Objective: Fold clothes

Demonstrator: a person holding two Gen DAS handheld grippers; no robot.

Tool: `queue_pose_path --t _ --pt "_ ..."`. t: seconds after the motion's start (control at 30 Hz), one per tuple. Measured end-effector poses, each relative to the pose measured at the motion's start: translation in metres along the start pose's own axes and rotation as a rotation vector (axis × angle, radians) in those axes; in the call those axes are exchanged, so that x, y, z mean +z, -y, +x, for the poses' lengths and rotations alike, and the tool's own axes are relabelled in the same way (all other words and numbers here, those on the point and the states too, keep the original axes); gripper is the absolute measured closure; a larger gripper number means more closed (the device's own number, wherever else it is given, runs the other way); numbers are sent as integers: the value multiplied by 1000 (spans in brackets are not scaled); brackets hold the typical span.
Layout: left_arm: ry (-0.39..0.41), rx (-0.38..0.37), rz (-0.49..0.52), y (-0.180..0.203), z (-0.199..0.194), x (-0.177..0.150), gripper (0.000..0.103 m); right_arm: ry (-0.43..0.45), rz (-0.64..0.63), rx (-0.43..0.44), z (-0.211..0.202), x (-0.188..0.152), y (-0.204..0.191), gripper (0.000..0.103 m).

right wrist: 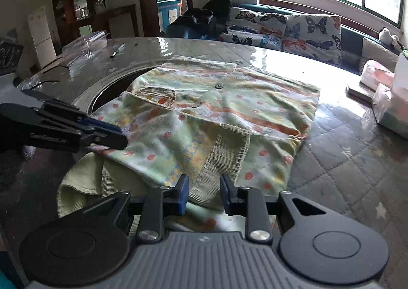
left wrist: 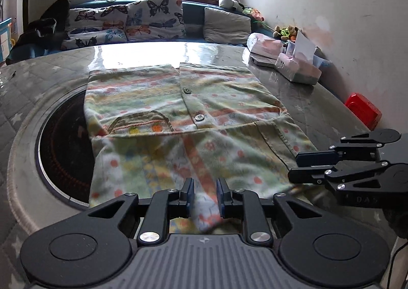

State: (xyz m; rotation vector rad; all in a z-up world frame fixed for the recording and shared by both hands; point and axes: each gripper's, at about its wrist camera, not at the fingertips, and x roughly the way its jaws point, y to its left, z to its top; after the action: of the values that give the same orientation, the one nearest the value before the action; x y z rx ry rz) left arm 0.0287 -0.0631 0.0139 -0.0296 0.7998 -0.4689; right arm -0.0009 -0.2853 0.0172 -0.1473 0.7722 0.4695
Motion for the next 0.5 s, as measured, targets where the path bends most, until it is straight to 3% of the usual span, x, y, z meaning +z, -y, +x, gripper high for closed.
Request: queue_pose_path --t 0.17,0.5 --pt "-4 -5 -34 6 -25 -11 55 10 -21 -9 -12 -3 -3 76" --pt "-78 -8 -146 13 -50 -36 52 20 -121 -50 -37 -16 -12 65"
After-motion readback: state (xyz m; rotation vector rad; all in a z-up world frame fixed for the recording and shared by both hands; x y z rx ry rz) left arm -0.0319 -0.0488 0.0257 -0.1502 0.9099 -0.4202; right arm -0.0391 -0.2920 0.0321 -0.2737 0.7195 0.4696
